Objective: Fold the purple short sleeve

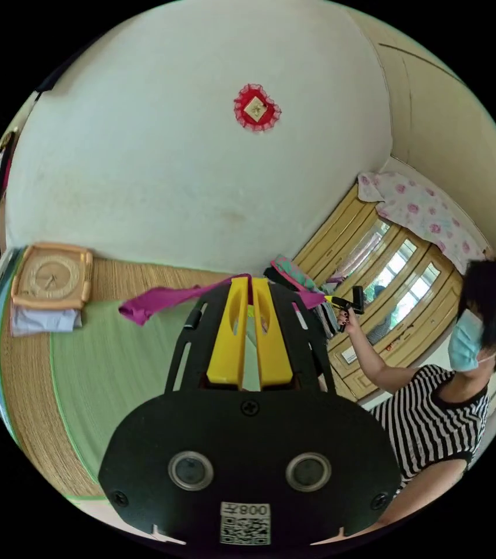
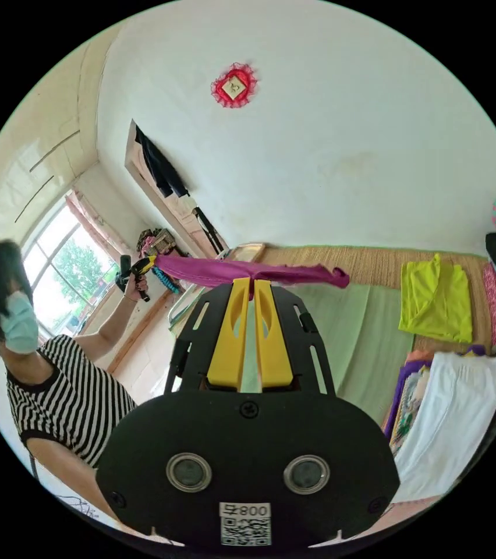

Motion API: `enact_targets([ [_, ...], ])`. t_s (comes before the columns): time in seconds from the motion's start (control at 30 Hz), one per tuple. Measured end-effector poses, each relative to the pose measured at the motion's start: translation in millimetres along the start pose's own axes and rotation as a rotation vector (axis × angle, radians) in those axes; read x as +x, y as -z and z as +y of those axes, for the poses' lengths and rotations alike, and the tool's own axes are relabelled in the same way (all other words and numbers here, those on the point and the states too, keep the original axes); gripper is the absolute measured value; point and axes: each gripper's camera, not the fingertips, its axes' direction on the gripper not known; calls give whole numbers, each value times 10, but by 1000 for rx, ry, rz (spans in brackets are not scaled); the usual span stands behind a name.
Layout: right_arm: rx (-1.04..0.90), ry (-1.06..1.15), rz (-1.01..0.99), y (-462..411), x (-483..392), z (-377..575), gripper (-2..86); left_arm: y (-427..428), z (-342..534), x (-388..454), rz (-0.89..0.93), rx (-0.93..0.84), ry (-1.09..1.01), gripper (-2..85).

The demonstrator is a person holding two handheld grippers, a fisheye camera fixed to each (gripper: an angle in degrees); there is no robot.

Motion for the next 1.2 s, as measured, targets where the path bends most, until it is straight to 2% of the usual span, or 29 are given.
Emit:
enact_targets([
  [0.07, -46, -43, -9, -113, 79, 415, 9, -23, 347, -87, -2, -42, 51, 9],
  [0.13, -117, -131, -23, -300, 252, 863, 9, -164, 899, -331, 1, -141, 199, 10],
  [0.3, -248, -515, -111, -962, 1098, 2186, 9, -626, 2032, -937, -36, -366, 544, 9],
  [0.4, -286, -669, -143, -1226, 1400, 2667, 9, -801, 2453, -1202, -21, -381, 711, 10],
  [0.5, -391, -732, -94, -1429, 1559, 2869, 10, -951, 2530, -1332, -104, -464, 718, 11],
  [0.6, -402, -762, -80, -1481, 1693, 2921, 10, -1050, 2511, -1452, -81, -456, 737, 14],
  [0.87, -324, -832, -154, -1474, 1985, 3026, 8, -1205, 2430, -1764, -118, -454, 769, 23],
  [1.03, -201, -880, -134, -1248, 2141, 3086, 2, -1301, 2210, -1960, -87, -368, 754, 24],
  [1.1, -137, -838, -114, -1187, 2158, 2887, 0, -1443, 2053, -2019, -65, -364, 719, 23],
  [1.2, -161, -727, -84, -1410, 2144, 2349, 0, -1835, 1717, -2139, -34, -396, 642, 18],
])
